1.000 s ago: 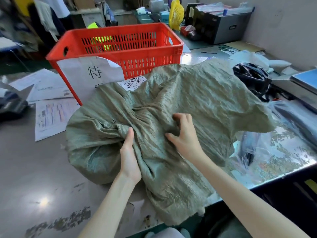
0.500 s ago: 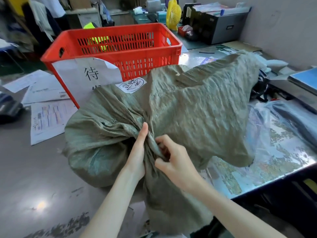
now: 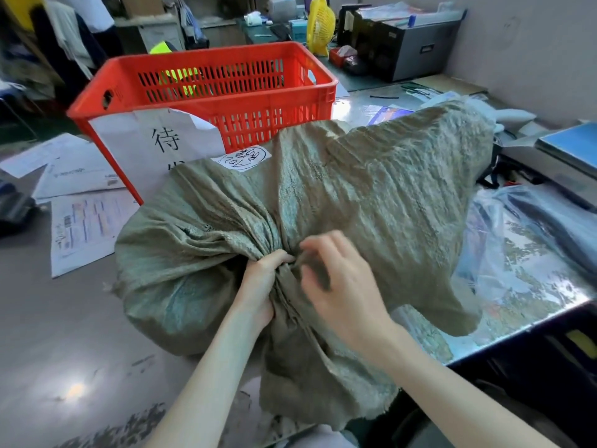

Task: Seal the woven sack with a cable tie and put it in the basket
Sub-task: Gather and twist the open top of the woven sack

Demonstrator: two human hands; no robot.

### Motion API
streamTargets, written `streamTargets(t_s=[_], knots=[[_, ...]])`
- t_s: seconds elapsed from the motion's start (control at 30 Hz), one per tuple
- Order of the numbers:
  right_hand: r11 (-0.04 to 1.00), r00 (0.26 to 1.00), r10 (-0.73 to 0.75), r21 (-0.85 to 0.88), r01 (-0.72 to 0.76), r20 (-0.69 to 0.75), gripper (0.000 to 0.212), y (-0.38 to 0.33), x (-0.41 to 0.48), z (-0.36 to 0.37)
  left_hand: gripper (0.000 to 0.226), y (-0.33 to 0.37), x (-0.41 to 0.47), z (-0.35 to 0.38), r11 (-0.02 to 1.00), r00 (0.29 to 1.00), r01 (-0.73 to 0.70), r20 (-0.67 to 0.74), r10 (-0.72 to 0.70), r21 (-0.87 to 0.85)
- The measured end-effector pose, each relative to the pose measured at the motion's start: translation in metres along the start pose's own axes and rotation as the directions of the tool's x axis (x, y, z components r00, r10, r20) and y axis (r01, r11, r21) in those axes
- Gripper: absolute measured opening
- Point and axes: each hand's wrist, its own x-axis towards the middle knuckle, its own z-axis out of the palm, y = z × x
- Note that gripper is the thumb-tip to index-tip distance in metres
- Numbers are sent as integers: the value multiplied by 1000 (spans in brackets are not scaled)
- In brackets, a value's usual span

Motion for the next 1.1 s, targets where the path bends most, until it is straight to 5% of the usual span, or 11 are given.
streamTargets(t_s=[0.07,0.13,0.3,0.4,0.53,0.63,0.93,1.1], knots=[[982,989,-7,-188,-20,-145,33,8,9,-7,26,-2,1,-1,1000,1000,-12,-22,12,-18],[924,984,98,-354,-144,-146,53,19,14,-9,41,-2,2,0,998,999,-28,-44,26,-55],[840,963,268,-497,-218,30,75,44,6,-2,7,-1,1,2,997,997,66,-32,-68,-46],[883,953,280,-420,-208,116,56,50,-1,4,33,-4,4,-3,991,990,124,72,-120,-54],[961,944,278,-66,-270,179,42,43,-8,2,30,0,5,1,991,986,104,142,-91,-86],[960,942,263,44,-278,209,37,36,-15,5,30,4,6,2,993,980,96,182,-83,-66],[981,960,137,-168,-98,243,57,24,-31,18,67,10,9,6,998,981,65,183,-65,6],[982,958,67,-186,-14,279,55,13,-29,19,43,12,7,1,994,960,94,259,-103,46]])
